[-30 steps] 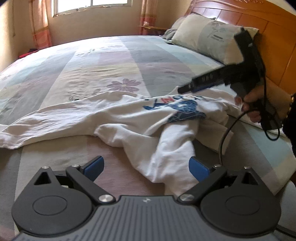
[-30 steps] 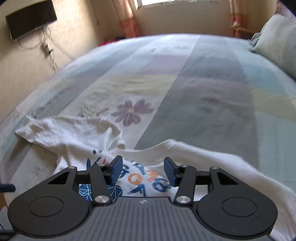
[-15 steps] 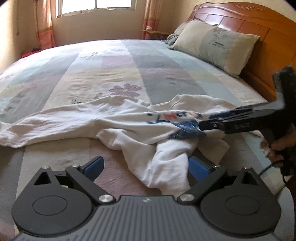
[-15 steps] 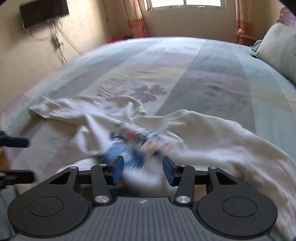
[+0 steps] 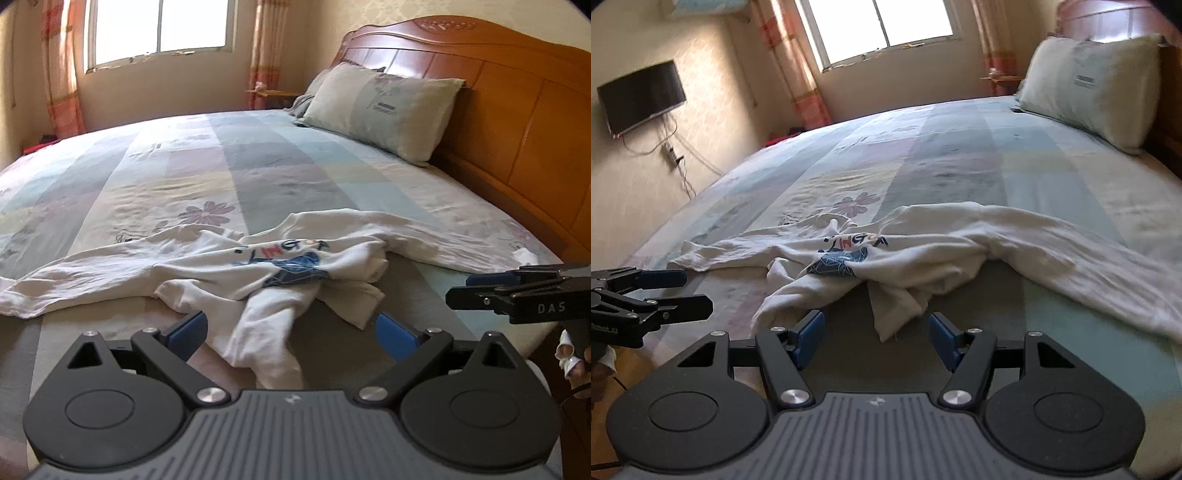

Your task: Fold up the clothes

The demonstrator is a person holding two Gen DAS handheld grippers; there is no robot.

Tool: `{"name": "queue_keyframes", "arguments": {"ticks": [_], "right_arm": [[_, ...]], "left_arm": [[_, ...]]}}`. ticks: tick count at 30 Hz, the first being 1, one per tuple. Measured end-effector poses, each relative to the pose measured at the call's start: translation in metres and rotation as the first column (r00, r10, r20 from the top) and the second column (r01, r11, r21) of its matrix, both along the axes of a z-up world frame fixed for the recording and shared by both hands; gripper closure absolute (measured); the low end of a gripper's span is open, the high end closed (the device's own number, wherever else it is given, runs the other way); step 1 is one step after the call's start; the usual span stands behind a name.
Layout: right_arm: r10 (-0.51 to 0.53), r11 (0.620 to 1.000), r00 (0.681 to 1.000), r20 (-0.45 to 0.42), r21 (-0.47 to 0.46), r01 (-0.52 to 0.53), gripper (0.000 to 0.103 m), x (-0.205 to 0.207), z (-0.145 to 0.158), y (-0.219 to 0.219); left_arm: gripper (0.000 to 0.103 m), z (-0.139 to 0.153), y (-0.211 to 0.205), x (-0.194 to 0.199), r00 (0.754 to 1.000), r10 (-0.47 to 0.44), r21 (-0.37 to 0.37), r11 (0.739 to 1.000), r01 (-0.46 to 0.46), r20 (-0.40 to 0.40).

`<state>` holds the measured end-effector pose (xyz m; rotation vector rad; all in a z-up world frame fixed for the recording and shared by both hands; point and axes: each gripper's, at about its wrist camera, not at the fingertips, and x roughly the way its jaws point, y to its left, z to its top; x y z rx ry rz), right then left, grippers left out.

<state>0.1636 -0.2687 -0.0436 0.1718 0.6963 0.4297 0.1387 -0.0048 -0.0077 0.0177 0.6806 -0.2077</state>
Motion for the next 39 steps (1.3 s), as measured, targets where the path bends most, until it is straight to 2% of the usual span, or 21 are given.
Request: {"name": "queue_keyframes", "arguments": {"ticks": [5, 9, 11, 17, 20, 23, 25, 27, 31, 34, 39], "right_arm": [[-0.006, 1.000, 1.000, 0.018, 0.011, 0.006, 0.029, -0.016, 0.001, -0.001], [0.014, 1.000, 1.000, 0.019, 0.008, -0.014, 0.028, -0.011, -0.001, 0.002], [0.011, 1.000, 1.000, 0.013, 0.013, -0.011, 0.020, 0.005, -0.004, 0.005], [0.032, 0.999, 0.999, -0.028, -0.039, -0.033, 0.018, 0.082, -0.027, 0.031], [0.042, 0.998, 0.999, -0.002, -0.051, -0.042, 0.016, 0.134, -0.040, 0.046], [-0.005, 0.999, 0.999, 0.032, -0.053, 0.007, 0.015, 0.176, -0.055, 0.057], [-0.025, 0.998, 1.000, 0.004, -0.054, 0.025, 0.015, 0.197, -0.067, 0.061], [-0.049, 0.998, 0.995, -0.083, -0.037, 0.046, 0.015, 0.209, -0.077, 0.060], [-0.089, 0.996, 0.962, -0.258, -0.031, 0.083, 0.015, 0.219, -0.073, 0.058], [-0.102, 0.993, 0.943, -0.316, -0.096, 0.075, 0.015, 0.225, -0.044, 0.067], [-0.110, 0.991, 0.920, -0.376, -0.108, 0.074, 0.021, 0.234, 0.015, 0.082]], "left_arm": [[0.005, 0.001, -0.006, -0.013, 1.000, -0.014, 0.006, 1.000, 0.014, 0.006], [0.005, -0.004, -0.005, 0.002, 1.000, -0.006, 0.025, 1.000, 0.006, -0.001], [0.005, -0.007, -0.004, 0.009, 1.000, 0.000, 0.035, 0.999, 0.001, -0.003], [0.005, -0.026, 0.016, 0.082, 0.998, 0.052, 0.056, 0.997, -0.054, 0.025], [0.005, -0.044, 0.030, 0.135, 0.999, 0.045, 0.060, 0.997, -0.047, 0.026], [0.005, -0.065, 0.038, 0.185, 1.000, 0.019, 0.071, 0.997, -0.019, 0.005], [0.005, -0.080, 0.040, 0.206, 0.999, -0.008, 0.050, 0.999, 0.009, -0.032], [0.005, -0.095, 0.042, 0.223, 0.989, -0.039, 0.000, 0.999, 0.039, -0.143], [0.005, -0.114, 0.053, 0.232, 0.938, -0.071, -0.090, 0.995, 0.042, -0.339], [0.006, -0.094, 0.062, 0.231, 0.917, -0.092, -0.093, 0.994, 0.060, -0.388], [0.006, -0.033, 0.074, 0.236, 0.903, -0.116, -0.075, 0.993, 0.093, -0.413]]}}
